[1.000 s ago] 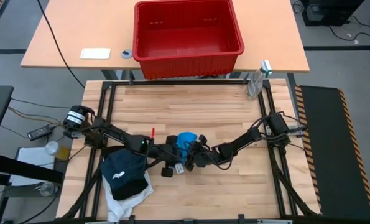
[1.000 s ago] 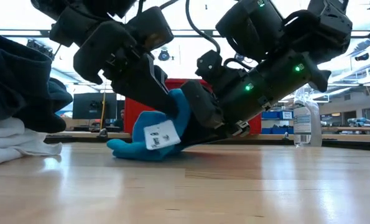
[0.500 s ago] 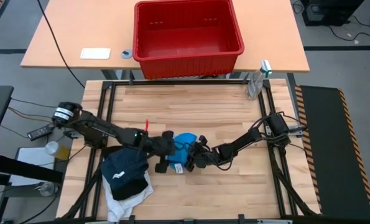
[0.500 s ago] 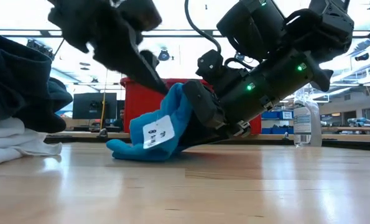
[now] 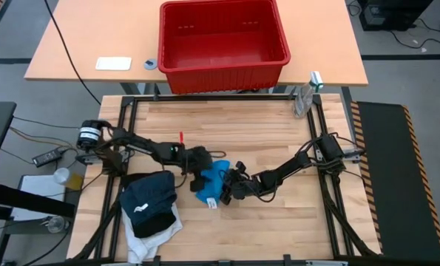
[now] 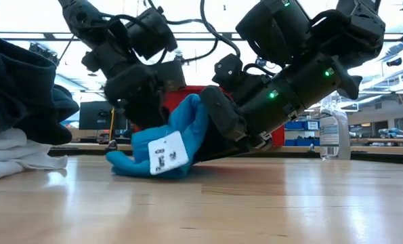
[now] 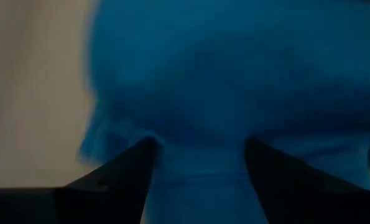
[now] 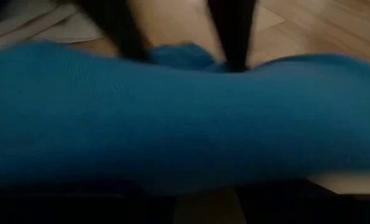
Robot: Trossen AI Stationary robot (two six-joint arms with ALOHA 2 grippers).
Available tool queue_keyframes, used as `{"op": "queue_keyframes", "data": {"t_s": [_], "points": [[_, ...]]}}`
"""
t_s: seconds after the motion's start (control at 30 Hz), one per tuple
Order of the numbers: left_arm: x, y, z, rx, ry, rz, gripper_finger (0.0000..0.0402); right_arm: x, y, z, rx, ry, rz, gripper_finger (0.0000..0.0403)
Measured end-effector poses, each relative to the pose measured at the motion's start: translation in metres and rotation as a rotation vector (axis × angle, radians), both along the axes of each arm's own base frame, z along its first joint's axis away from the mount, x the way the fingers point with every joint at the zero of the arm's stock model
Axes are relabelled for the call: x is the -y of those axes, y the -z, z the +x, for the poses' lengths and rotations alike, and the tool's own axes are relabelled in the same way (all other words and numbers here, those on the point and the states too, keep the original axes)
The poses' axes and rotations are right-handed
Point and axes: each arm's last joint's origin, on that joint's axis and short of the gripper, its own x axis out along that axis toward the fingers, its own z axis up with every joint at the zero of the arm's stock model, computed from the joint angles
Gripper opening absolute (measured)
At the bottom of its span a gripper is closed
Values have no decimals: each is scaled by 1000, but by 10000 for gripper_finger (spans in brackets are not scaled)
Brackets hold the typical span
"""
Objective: Fold Laundry from Bin
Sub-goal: Stack the folded blue shorts on top of the folded dark blue shorts
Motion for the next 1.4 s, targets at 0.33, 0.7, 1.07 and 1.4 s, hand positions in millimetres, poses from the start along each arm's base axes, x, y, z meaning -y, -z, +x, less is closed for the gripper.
{"op": "queue_keyframes", "data": {"t_s": [0.33, 0.7, 1.07, 1.4], "points": [[19, -3, 8, 95, 78, 3, 252, 3, -2, 3, 4, -50, -3, 148], [22, -7, 8, 110, 90, -20, 248, -1, -8, 8, 69, -178, 51, 148], [29, -36, 2, 108, 101, -16, 247, -8, -31, 13, 207, -325, 167, 148], [34, -81, 16, 19, 124, 15, 247, -8, -53, 12, 266, -332, 194, 131]]}}
